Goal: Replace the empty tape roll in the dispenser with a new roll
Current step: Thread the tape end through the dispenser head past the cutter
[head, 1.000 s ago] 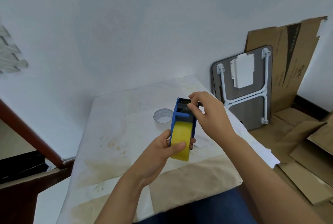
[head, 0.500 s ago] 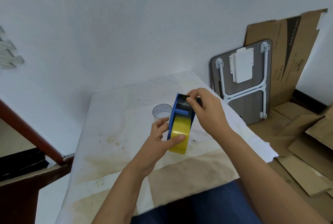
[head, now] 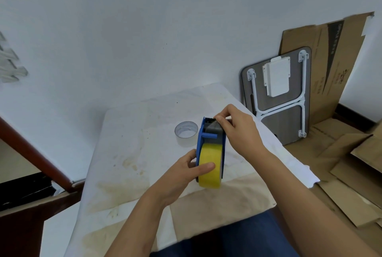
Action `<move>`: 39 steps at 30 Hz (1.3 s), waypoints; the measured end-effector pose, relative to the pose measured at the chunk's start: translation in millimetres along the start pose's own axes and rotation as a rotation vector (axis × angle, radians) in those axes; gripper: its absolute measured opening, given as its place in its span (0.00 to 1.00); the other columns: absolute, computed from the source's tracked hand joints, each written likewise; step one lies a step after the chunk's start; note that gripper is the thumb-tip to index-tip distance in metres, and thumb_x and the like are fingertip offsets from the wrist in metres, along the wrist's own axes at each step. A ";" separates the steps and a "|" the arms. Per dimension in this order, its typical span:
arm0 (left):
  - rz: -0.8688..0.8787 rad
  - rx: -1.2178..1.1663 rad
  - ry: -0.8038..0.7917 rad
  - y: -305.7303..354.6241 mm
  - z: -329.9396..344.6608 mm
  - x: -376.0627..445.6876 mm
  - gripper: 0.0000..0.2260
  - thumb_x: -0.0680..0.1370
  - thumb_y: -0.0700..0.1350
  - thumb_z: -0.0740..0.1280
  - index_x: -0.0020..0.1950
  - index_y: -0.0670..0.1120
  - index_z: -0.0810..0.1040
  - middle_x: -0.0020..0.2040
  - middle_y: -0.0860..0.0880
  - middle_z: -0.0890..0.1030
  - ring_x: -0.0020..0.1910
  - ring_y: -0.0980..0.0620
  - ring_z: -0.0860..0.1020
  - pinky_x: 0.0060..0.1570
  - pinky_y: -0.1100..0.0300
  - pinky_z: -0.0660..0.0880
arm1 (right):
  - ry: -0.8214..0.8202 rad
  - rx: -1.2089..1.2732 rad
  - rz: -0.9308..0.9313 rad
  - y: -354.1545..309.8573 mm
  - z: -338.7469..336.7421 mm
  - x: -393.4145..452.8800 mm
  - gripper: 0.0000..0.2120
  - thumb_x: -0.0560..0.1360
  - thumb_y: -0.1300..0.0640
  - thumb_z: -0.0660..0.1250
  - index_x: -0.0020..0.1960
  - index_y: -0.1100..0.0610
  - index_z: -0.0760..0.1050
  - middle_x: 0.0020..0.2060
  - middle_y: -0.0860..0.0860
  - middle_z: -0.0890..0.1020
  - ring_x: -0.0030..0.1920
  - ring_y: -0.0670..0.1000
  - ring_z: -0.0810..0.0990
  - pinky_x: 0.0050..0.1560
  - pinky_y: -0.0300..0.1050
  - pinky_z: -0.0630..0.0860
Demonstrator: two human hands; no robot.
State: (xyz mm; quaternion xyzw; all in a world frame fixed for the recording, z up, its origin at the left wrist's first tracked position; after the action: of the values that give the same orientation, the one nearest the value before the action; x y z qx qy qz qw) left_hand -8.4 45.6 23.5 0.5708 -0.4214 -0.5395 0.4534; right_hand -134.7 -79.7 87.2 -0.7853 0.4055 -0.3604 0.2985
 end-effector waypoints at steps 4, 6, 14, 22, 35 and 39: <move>-0.043 0.086 -0.035 1.6 -2.8 0.0 0.36 0.67 0.58 0.77 0.73 0.59 0.70 0.64 0.56 0.81 0.66 0.50 0.78 0.67 0.49 0.75 | 0.031 -0.015 0.005 -0.6 -3.3 2.8 0.07 0.80 0.52 0.62 0.45 0.54 0.71 0.41 0.52 0.82 0.36 0.50 0.76 0.37 0.46 0.72; -0.053 0.108 -0.051 2.0 -4.4 -0.9 0.37 0.67 0.58 0.77 0.74 0.60 0.68 0.67 0.56 0.79 0.68 0.52 0.75 0.68 0.50 0.75 | 0.038 -0.014 0.008 -1.4 -5.1 3.3 0.07 0.80 0.52 0.61 0.45 0.53 0.71 0.41 0.52 0.81 0.36 0.51 0.77 0.38 0.46 0.72; -0.066 0.122 -0.160 4.4 -2.4 -5.5 0.37 0.71 0.47 0.78 0.75 0.61 0.65 0.72 0.57 0.72 0.70 0.57 0.72 0.63 0.58 0.75 | 0.067 -0.019 0.035 1.9 -6.6 1.4 0.08 0.80 0.52 0.61 0.44 0.54 0.71 0.40 0.52 0.82 0.32 0.50 0.74 0.40 0.50 0.75; -0.056 0.146 -0.069 8.2 1.1 -2.1 0.29 0.66 0.57 0.78 0.66 0.60 0.77 0.67 0.56 0.79 0.67 0.55 0.76 0.67 0.52 0.75 | 0.000 0.217 0.244 14.3 -6.9 4.7 0.09 0.78 0.50 0.64 0.46 0.56 0.76 0.45 0.52 0.83 0.45 0.52 0.80 0.50 0.51 0.79; 0.002 0.117 -0.074 18.1 -3.5 -13.7 0.20 0.67 0.54 0.77 0.60 0.60 0.83 0.69 0.56 0.77 0.67 0.55 0.76 0.67 0.51 0.75 | -0.287 0.630 0.447 15.4 -5.1 3.1 0.16 0.74 0.50 0.71 0.51 0.62 0.82 0.49 0.54 0.85 0.52 0.51 0.82 0.50 0.40 0.79; 0.022 0.101 -0.069 17.5 -3.5 -17.7 0.20 0.69 0.51 0.78 0.61 0.59 0.83 0.73 0.60 0.70 0.68 0.59 0.74 0.65 0.55 0.75 | -0.233 0.632 0.361 10.7 -4.0 2.7 0.02 0.74 0.60 0.72 0.44 0.59 0.80 0.39 0.52 0.83 0.43 0.50 0.81 0.50 0.43 0.80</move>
State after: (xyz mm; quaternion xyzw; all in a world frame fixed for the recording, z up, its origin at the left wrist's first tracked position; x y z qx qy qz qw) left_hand -5.9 58.9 44.7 0.5692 -0.4697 -0.5320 0.4153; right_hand -141.4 -88.0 82.2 -0.6061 0.3695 -0.3173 0.6288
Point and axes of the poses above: each hand's wrist, its own x-axis towards the middle knuckle, its own z-axis out of the palm, y = z × x, the point moved 3 cm from there along x, towards the middle knuckle
